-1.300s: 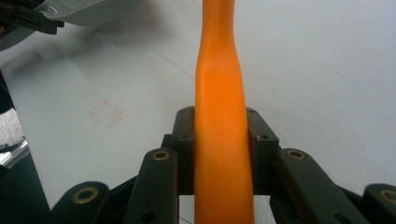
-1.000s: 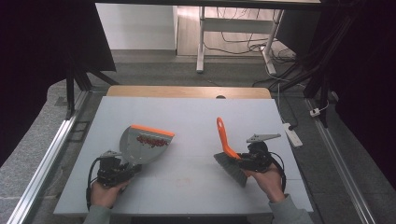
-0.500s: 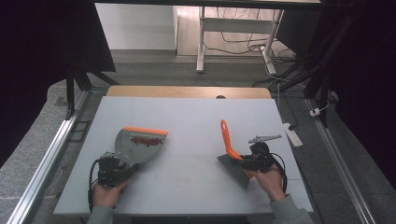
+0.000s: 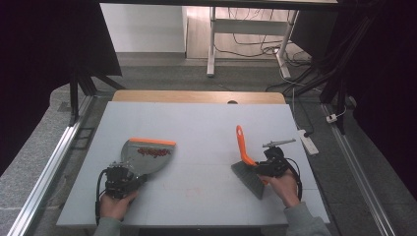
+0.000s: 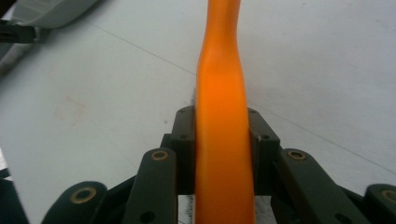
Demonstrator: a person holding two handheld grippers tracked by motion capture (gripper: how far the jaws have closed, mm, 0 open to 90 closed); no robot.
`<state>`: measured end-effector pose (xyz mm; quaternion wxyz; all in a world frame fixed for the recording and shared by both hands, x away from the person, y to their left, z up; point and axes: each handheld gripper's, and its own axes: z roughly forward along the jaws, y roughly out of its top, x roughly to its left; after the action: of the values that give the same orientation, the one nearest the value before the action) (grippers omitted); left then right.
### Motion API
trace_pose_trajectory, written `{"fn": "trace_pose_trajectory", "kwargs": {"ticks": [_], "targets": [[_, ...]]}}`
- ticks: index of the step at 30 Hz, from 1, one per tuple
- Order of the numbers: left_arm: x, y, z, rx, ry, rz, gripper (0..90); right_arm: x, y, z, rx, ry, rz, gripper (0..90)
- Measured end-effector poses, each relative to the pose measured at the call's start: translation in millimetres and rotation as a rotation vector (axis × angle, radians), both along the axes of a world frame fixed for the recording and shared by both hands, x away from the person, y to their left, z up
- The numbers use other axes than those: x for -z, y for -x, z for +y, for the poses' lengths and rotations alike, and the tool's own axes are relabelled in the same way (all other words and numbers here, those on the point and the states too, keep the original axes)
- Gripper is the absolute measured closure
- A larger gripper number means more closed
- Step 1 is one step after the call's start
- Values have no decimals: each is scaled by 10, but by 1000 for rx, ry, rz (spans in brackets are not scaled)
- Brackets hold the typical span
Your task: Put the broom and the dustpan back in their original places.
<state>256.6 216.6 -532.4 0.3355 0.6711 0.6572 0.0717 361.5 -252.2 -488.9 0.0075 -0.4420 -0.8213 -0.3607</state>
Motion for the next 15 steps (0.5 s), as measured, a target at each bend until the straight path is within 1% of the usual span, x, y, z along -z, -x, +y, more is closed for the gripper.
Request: {"fn": "trace_pose_trajectory", "kwargs": {"ticks": [3, 7, 9, 15], "targets": [[3, -4, -18, 2, -11, 2, 613, 19, -24, -9, 8, 27, -9, 682], [4, -7, -20, 3, -7, 2, 612, 34, -43, -7, 9, 52, -31, 652], [4, -6, -20, 3, -6, 2, 611, 40, -53, -8, 12, 72, -44, 627], [3, -3, -24, 5, 0, 1, 606, 92, -118, -42, 8, 90, -44, 574]]}}
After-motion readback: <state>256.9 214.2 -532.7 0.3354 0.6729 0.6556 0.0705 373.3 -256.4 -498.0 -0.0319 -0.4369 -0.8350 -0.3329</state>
